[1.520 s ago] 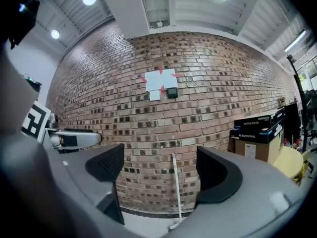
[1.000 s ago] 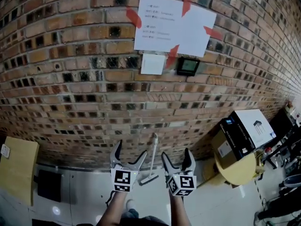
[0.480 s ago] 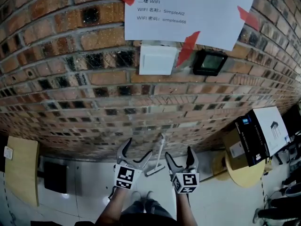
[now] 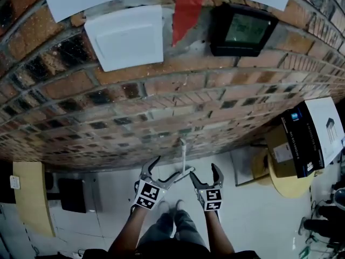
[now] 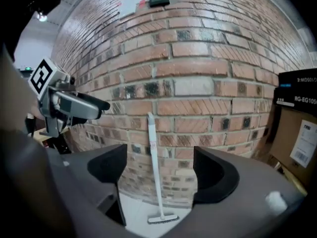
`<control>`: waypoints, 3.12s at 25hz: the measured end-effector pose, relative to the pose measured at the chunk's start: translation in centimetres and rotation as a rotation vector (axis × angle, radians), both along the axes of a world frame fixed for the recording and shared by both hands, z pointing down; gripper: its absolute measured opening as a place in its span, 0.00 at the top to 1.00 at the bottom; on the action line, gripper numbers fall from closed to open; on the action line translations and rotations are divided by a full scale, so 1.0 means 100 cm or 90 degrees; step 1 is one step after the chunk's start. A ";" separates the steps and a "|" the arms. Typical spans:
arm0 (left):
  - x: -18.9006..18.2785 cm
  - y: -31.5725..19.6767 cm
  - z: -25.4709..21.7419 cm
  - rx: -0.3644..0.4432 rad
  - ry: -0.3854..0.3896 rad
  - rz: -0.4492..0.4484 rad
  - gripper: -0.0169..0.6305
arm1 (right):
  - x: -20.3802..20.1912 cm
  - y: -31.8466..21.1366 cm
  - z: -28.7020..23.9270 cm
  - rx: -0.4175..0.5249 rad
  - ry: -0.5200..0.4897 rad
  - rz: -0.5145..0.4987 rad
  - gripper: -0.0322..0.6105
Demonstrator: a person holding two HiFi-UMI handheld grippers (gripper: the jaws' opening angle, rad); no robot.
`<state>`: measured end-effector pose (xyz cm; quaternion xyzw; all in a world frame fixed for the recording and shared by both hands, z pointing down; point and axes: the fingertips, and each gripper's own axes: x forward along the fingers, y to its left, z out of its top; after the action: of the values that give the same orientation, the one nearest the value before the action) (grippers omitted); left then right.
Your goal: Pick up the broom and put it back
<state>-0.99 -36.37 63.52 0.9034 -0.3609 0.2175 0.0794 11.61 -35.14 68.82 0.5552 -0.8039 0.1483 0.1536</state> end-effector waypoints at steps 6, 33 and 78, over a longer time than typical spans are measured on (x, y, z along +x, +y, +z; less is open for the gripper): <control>0.017 -0.005 0.060 -0.043 -0.059 0.047 0.38 | -0.019 -0.030 0.086 -0.061 0.003 -0.063 0.31; -0.016 -0.012 0.038 -0.010 -0.035 -0.033 0.42 | -0.075 -0.097 0.134 -0.130 0.004 -0.140 0.81; -0.136 0.054 -0.215 0.265 0.119 -0.329 0.43 | -0.052 0.048 -0.251 0.187 -0.085 -0.053 0.83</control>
<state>-14.54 -30.92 41.97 0.7952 -0.6053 0.0278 -0.0216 6.38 -30.34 43.73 0.5268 -0.8476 0.0594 0.0228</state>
